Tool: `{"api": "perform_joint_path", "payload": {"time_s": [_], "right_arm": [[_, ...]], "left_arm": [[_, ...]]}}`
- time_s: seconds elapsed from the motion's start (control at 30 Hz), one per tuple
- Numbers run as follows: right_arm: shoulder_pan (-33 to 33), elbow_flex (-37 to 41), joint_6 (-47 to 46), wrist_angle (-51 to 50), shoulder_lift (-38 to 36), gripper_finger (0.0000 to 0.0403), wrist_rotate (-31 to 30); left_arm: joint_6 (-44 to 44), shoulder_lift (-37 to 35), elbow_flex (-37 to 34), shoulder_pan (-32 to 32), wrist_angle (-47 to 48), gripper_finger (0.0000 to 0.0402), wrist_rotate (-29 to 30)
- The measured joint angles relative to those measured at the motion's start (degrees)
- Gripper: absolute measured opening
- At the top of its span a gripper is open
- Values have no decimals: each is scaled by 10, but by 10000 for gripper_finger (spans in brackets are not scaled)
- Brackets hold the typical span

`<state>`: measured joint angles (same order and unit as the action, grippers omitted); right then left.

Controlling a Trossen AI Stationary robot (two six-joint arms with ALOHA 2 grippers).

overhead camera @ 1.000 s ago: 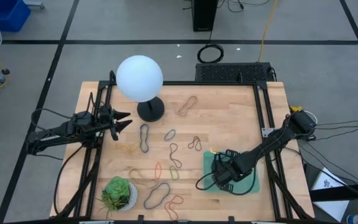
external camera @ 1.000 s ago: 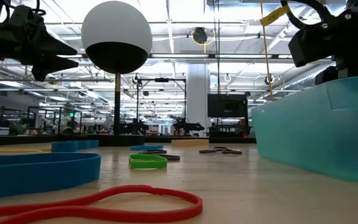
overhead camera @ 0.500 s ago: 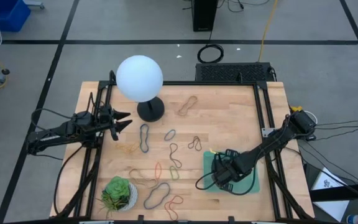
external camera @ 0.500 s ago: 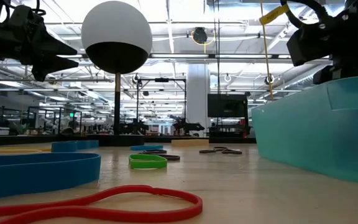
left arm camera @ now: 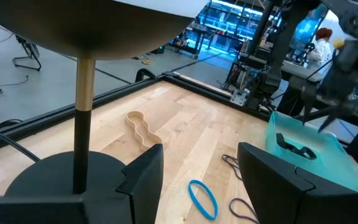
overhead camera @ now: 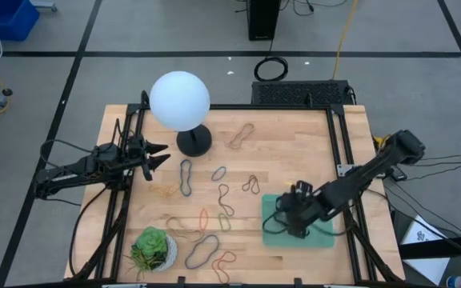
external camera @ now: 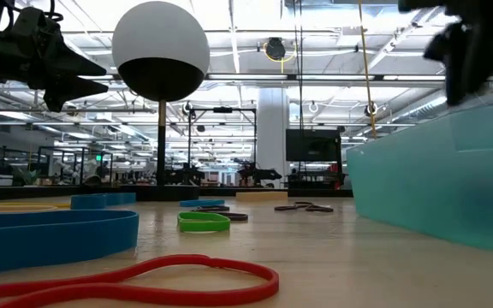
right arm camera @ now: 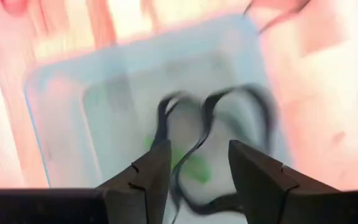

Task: Pick and place rubber bands into bin
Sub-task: Put the top brown rubber band into the green bin

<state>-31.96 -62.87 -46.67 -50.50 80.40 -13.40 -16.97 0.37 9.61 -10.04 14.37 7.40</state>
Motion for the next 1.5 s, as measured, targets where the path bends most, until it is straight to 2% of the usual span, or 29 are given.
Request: {"api": "perform_joint_path", "payload": {"time_s": [0.1, 0.23, 0.4, 0.57, 0.87, 1.2, 1.3, 1.43, 1.5], "right_arm": [[7, 0, 15, 21, -48, 153, -43], [19, 0, 80, 90, -105, 152, -79], [25, 0, 271, 214, -151, 155, -78], [30, 0, 428, 292, -165, 152, -78], [64, 0, 577, 307, -160, 157, -78], [77, 0, 572, 319, -160, 157, -91], [108, 0, 549, 318, -160, 157, -104], [165, 0, 563, 318, -160, 152, -103], [200, 0, 577, 318, -160, 149, -83]], "left_arm": [[0, 0, 0, 0, 0, 212, 0], [0, 0, 0, 0, 0, 212, 0], [0, 0, 0, 0, 0, 212, 0], [0, 0, 0, 0, 0, 212, 0], [2, 0, 0, 0, 2, 212, 0], [3, 0, 0, 0, 4, 212, 0], [3, 0, 0, 0, 4, 212, 0], [3, 0, 0, 0, 4, 212, 0], [1, 0, 0, 0, 4, 212, 0]]}}
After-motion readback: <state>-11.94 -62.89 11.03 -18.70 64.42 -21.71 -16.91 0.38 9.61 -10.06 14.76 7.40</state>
